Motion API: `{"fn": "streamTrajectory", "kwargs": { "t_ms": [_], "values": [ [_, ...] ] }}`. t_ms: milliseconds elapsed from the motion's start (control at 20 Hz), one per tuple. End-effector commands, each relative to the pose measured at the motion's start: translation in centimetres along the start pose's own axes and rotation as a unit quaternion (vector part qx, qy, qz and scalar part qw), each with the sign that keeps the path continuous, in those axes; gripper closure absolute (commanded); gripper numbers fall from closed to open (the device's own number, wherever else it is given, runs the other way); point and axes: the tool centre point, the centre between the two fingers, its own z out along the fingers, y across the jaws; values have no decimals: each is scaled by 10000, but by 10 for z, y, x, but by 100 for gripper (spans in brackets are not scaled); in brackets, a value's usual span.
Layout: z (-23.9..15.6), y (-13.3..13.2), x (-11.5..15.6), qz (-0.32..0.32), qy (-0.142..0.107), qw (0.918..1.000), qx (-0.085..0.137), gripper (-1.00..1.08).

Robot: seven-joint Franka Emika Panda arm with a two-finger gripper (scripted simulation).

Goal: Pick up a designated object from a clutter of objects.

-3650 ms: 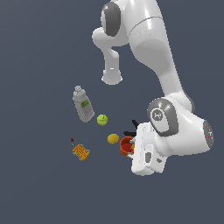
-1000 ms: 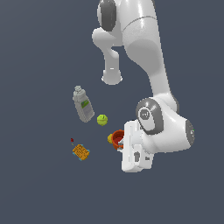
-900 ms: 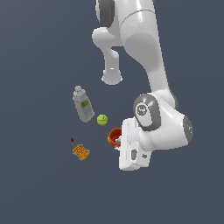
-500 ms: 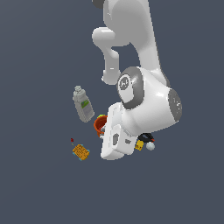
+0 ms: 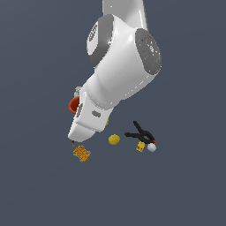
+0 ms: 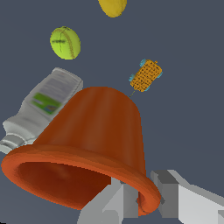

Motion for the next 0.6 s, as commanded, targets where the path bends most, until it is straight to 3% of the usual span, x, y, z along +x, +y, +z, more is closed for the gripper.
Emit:
{"fn": "streamTrajectory", "kwargs": {
  "t_ms": [0,550],
  "values": [
    [-7,-6,-32,2,0,10000,-4,108],
    [-35,-26,-160,1,-2,10000,-6,108]
  ]
}}
